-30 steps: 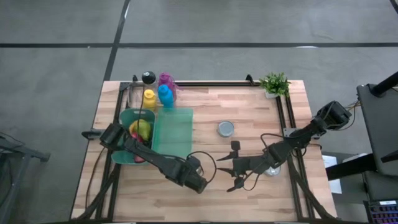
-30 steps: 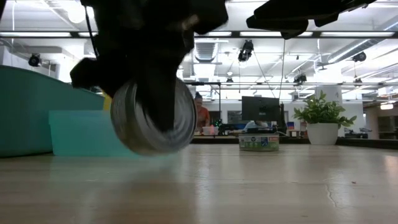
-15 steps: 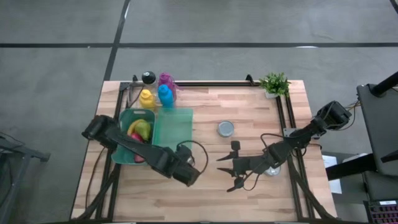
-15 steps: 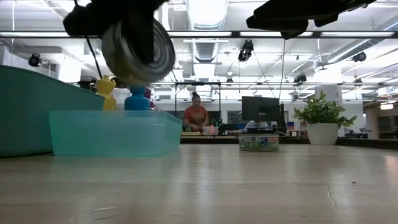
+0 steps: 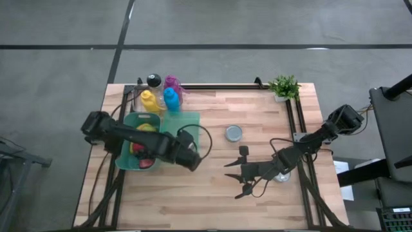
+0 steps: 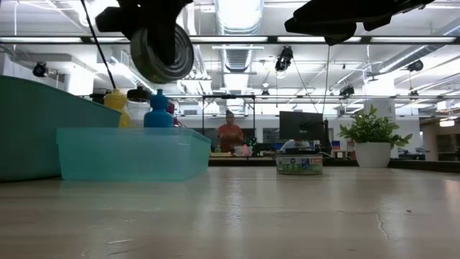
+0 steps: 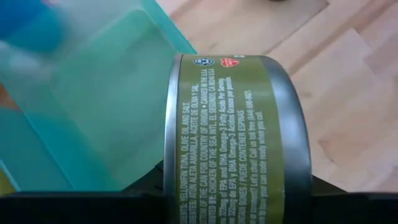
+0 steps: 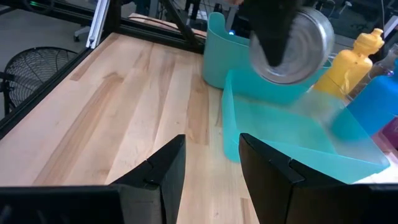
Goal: Pick & Place Food Item
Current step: Put the bottom green tuna can into the light green bin
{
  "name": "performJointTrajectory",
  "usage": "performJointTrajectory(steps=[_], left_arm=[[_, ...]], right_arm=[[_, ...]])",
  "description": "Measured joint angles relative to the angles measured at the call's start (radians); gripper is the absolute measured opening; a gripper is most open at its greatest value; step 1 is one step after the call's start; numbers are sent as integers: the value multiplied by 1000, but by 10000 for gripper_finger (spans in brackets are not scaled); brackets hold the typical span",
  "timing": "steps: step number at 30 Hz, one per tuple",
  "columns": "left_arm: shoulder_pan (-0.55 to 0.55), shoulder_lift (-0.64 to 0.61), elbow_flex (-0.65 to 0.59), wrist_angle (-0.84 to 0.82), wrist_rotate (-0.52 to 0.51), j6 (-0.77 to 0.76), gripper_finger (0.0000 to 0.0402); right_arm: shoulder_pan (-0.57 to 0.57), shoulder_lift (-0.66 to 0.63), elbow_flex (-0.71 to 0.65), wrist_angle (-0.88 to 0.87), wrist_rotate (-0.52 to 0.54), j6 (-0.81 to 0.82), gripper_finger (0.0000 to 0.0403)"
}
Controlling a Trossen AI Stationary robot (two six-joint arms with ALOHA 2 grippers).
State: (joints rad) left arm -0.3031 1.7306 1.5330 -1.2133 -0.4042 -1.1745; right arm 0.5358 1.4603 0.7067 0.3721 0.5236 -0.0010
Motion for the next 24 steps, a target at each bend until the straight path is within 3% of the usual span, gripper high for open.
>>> performJointTrajectory(steps=[8,17,24], left_arm=[[100,0,0,11,0,148,134],[147,43,-4,12,0,184,134],[167,41,-116,85,8,175,134]], right_arm=[[1,0,0,0,0,0,147],[1,0,0,0,0,0,147],[0,0,0,0,0,0,147]])
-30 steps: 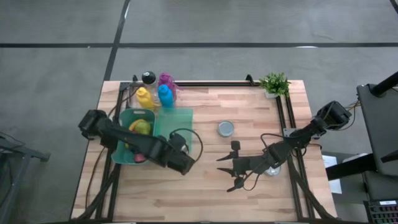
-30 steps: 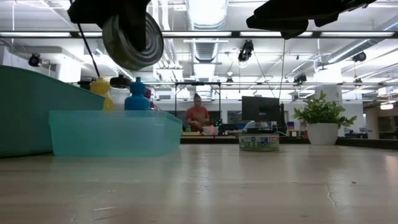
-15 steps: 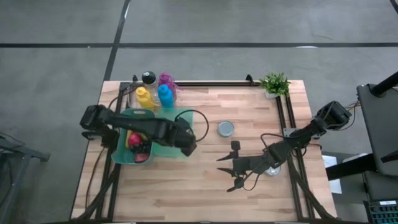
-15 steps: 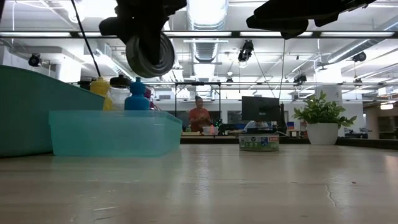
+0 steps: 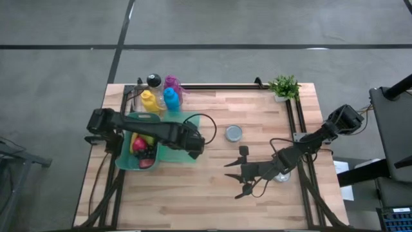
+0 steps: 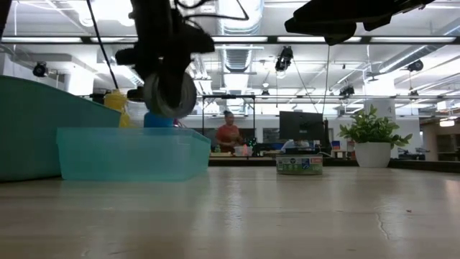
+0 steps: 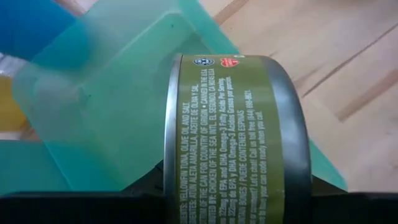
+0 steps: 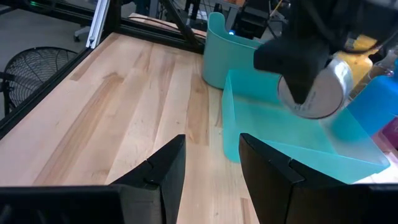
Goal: Pick & Place Food Item
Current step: Put the bottom green tuna can into the light green bin
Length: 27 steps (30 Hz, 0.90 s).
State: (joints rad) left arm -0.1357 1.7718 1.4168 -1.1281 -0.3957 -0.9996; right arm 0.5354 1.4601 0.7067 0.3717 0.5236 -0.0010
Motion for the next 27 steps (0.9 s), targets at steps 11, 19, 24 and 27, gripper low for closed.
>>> performJointTrajectory(steps=[11,19,24,27], left_arm=[[54,-3,-184,201,135,10,134],[58,-3,-196,255,142,77,143],[61,-3,-210,283,134,89,139],[62,-3,-237,328,139,107,148]], right_arm=[[0,0,0,0,0,0,147],[0,0,0,2,0,0,147],[0,0,0,2,0,0,147],[0,0,0,2,0,0,147]])
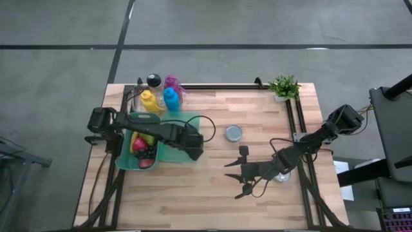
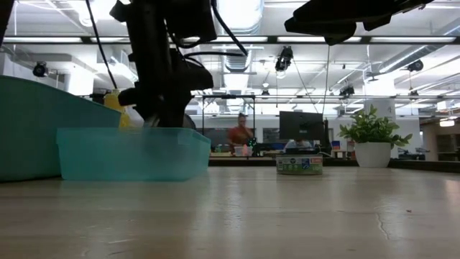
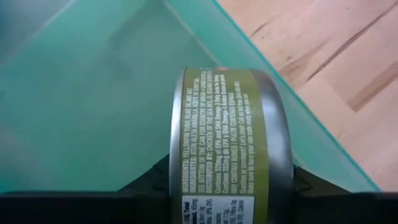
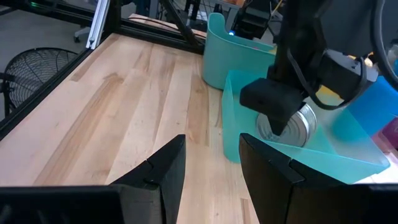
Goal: Pick & Place Food Item
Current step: Put the bottom green tuna can into the light green bin, then put the green tuna can into the light green bin
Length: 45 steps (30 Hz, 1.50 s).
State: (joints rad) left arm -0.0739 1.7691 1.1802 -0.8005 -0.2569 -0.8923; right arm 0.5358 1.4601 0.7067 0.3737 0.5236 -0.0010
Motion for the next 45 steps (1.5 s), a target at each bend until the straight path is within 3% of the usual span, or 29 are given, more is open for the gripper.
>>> performJointTrajectory(steps=[5,16,36,45], left_arm=[[0,0,-45,70,33,7,168],[6,0,-72,95,40,6,145],[7,-58,-68,124,40,48,271],[5,-147,-68,124,-31,83,295]], right_arm=[[0,0,0,0,0,0,147],[1,0,0,0,0,0,147],[0,0,0,0,0,0,147],[0,0,0,-1,0,0,147]])
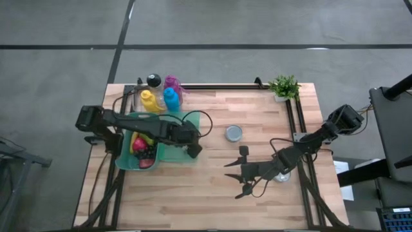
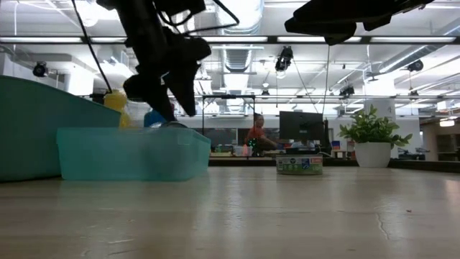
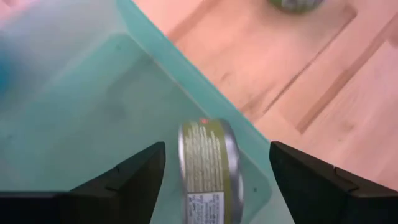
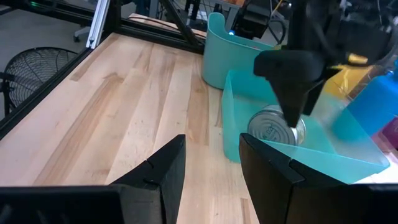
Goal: Pick & Place Food Item
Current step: Put the green tuna can into the light green bin
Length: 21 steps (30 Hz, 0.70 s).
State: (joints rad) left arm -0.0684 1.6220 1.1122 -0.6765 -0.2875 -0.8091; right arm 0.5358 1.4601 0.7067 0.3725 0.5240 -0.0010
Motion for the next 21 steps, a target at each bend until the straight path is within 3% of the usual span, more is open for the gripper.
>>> performJointTrajectory(steps=[7,21], left_arm=[[-33,-56,0,17,-104,4,296],[-77,-73,0,117,-113,159,296]], right_arm=[[0,0,0,0,0,0,147],[0,0,0,0,0,0,147]])
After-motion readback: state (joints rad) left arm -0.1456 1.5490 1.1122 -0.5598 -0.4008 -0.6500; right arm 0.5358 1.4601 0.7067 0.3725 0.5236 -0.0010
